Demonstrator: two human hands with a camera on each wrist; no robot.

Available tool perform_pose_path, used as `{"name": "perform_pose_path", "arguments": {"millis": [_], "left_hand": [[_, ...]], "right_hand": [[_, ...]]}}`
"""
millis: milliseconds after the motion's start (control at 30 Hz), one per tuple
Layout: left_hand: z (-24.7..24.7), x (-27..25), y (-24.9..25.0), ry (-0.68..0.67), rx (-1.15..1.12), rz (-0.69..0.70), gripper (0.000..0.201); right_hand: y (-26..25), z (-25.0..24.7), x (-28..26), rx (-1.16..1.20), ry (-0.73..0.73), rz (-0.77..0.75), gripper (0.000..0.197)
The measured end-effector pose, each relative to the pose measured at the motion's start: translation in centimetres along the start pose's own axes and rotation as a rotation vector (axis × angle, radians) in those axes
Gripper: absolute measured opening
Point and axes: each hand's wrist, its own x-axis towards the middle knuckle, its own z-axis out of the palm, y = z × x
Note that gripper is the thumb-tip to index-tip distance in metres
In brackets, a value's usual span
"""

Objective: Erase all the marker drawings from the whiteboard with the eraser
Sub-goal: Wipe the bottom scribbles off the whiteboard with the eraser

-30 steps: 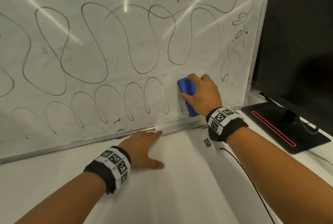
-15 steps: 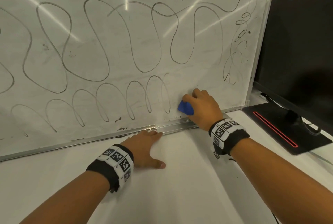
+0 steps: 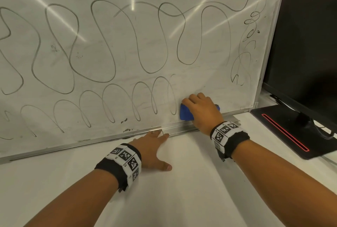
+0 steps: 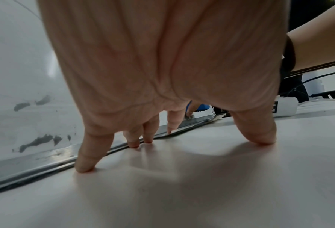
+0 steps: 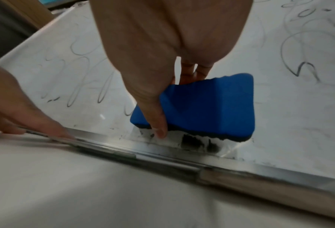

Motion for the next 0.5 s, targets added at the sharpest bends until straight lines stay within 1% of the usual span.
{"name": "perform_pose_path", "arguments": {"millis": [167,233,333,433,500], "left_hand": [[-0.1,-0.1,0.2,-0.004,-0.001,0.000,0.120],[-0.2,-0.1,0.3,-0.010,0.009,0.000,0.120],[-0.3,-0.1,0.3,-0.006,0.015,0.001,0.120],[-0.1,-0.1,0.2,0.008,0.012,0.003,0.121],[0.1,-0.2,-0.1,0.022,-0.001,-0.001,0.122]], "right_hand": [[2.7,-0.7,-0.9,0.000,0.034,0.108,0.063],[3.2,-0.9,-1.2,-0.002,0.028,0.129,0.063],[2.2,-1.2,-0.7,0.017,0.004,0.109,0.062],[0.1,-1.2,0.5,0.107,-0.035,0.083,0.063],[-1.0,-1.5,1.3,0.153,-0.024,0.078,0.063]]}}
